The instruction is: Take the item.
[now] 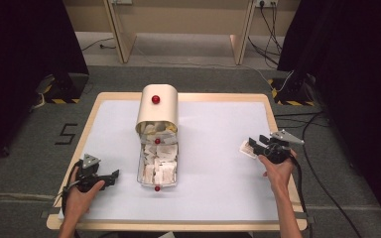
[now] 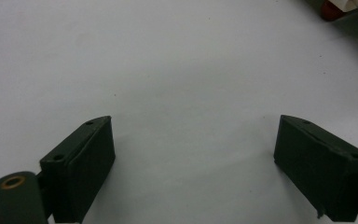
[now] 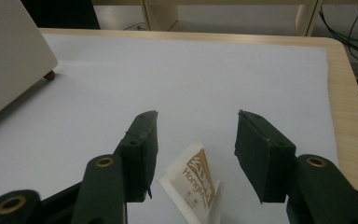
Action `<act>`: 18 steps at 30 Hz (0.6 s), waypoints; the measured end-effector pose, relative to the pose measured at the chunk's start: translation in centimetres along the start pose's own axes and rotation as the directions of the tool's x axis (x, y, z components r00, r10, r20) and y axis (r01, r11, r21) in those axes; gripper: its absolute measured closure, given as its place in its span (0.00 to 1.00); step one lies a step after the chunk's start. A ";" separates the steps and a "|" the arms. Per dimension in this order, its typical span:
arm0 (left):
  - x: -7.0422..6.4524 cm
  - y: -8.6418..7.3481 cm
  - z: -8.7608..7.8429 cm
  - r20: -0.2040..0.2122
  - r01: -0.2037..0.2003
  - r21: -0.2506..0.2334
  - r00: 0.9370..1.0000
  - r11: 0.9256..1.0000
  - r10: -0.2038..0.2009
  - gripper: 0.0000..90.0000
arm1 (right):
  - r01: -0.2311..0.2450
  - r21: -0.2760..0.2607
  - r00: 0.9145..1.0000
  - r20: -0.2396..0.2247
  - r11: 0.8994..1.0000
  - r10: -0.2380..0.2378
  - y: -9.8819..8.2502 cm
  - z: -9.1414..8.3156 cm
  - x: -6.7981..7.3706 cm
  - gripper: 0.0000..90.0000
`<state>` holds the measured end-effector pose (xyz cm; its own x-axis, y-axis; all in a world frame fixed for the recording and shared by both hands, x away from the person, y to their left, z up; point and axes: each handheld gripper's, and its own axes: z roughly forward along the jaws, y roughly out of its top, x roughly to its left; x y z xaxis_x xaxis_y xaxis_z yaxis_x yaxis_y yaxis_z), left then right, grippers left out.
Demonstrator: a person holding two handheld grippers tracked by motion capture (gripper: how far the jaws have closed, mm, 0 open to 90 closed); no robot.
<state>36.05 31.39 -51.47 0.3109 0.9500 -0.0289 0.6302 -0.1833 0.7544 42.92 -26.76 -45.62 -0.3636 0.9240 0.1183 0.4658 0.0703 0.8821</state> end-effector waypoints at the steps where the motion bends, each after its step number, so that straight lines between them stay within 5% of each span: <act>1: 0.0 0.0 0.0 0.001 0.000 0.000 1.000 1.000 0.000 0.13 | 0.002 0.000 1.000 -0.002 1.000 -0.002 0.1 0.0 0.1 0.52; 18: 0.0 0.0 0.0 0.000 -0.001 0.001 1.000 1.000 0.001 0.13 | 0.057 0.017 0.996 -0.065 0.998 -0.056 0.6 0.2 2.5 0.48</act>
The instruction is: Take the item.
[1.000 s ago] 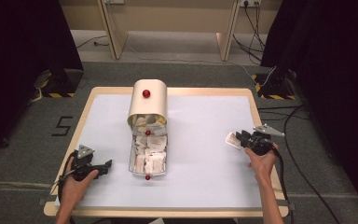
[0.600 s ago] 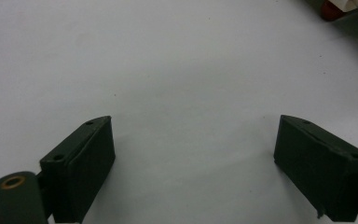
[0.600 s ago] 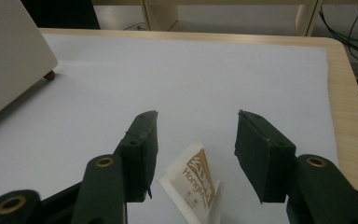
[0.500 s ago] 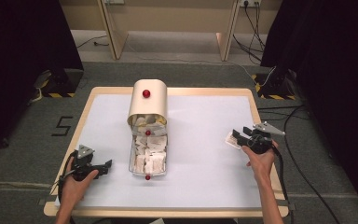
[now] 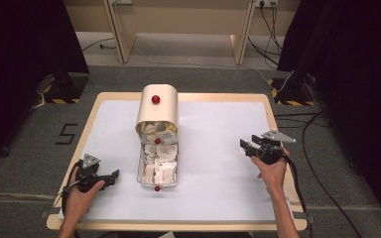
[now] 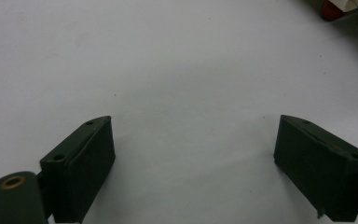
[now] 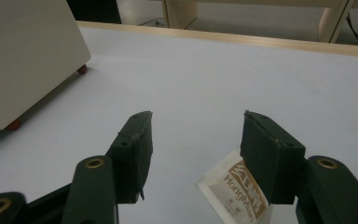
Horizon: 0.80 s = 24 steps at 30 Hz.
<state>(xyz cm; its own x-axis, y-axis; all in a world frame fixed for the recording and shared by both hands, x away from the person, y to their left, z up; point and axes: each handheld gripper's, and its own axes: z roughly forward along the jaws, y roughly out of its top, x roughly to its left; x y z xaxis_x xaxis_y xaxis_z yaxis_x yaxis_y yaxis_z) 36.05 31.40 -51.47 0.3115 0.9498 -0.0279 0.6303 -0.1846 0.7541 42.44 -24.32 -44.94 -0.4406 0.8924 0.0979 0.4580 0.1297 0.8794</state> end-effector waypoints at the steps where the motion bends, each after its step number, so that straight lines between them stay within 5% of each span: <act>1: 0.0 0.0 0.0 0.000 0.000 0.000 1.000 1.000 0.000 0.13 | 0.003 0.000 1.000 -0.007 1.000 -0.003 0.0 0.0 0.2 0.48; 24: 0.0 0.0 0.0 0.000 0.001 -0.001 1.000 1.000 -0.001 0.13 | 0.044 0.024 0.996 -0.077 0.999 -0.042 -0.4 -0.3 2.4 0.44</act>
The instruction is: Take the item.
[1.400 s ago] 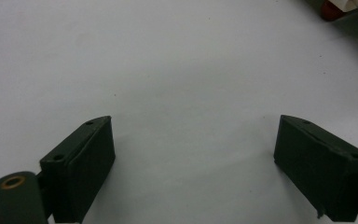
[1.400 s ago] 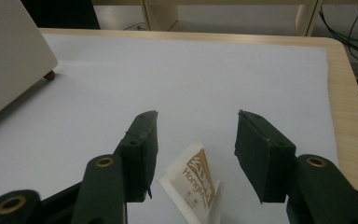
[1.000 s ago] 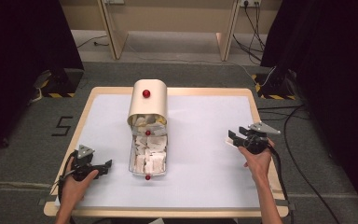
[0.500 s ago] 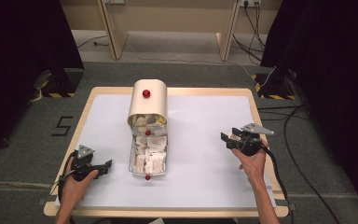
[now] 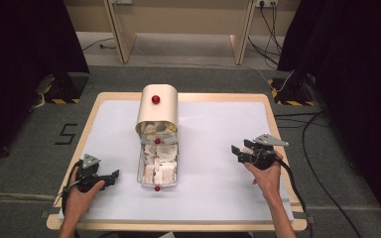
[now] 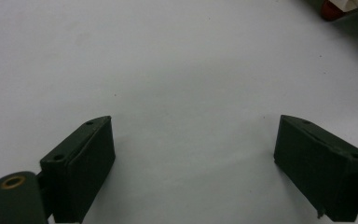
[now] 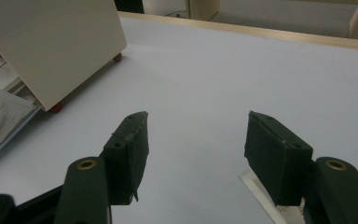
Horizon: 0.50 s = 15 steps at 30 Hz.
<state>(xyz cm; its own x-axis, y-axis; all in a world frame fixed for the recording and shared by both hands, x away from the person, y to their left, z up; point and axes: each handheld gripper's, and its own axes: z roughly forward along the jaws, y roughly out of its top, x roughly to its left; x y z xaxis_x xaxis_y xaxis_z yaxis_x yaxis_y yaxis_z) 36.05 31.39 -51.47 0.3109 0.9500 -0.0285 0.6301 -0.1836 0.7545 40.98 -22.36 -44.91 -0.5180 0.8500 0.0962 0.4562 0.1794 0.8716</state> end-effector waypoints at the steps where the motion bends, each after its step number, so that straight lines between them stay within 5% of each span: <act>1: 0.0 0.0 0.0 0.000 0.000 0.000 1.000 1.000 0.000 0.13 | -0.003 0.002 1.000 -0.002 1.000 0.003 0.0 -0.1 0.1 0.44; 15: 0.0 0.0 0.0 -0.001 -0.004 0.003 1.000 1.000 0.004 0.13 | 0.009 0.012 1.000 -0.018 1.000 -0.009 -0.3 -0.3 0.7 0.43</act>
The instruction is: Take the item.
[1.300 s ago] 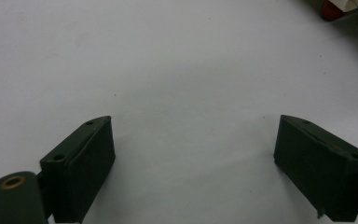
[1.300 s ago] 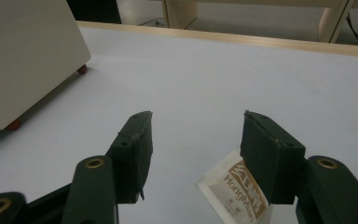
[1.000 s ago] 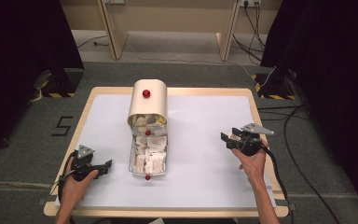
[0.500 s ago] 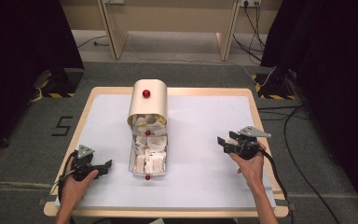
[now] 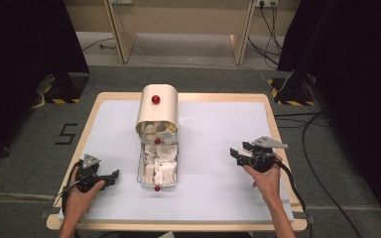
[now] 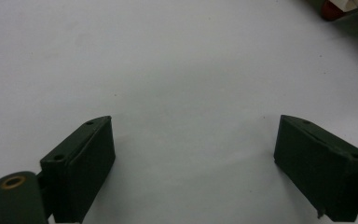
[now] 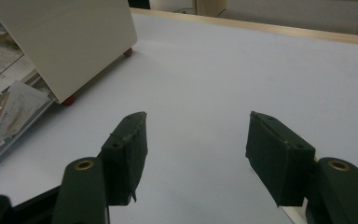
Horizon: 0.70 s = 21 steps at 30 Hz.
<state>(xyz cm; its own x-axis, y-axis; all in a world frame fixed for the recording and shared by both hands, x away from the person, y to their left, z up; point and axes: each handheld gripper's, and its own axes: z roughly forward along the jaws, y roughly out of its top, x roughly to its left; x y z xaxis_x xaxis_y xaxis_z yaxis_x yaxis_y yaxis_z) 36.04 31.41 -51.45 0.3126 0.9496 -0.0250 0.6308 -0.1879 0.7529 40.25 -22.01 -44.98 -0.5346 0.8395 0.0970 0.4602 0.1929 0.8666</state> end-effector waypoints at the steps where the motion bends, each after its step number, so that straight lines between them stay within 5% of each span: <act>1: 0.0 0.0 0.0 0.000 0.000 0.000 1.000 1.000 0.000 0.13 | 0.001 0.001 1.000 -0.002 1.000 -0.001 0.0 0.0 0.1 0.43; 21: 0.0 0.0 0.0 0.000 0.000 0.000 1.000 1.000 0.000 0.13 | 0.034 0.026 0.998 -0.063 0.999 -0.032 -0.3 0.8 2.6 0.42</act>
<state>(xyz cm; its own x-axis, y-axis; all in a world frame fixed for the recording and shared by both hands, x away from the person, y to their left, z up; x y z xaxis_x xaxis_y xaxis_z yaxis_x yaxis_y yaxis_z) 36.04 31.40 -51.46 0.3127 0.9495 -0.0247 0.6306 -0.1881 0.7530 39.31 -19.50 -45.41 -0.5925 0.7994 0.0997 0.4604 0.2344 0.8562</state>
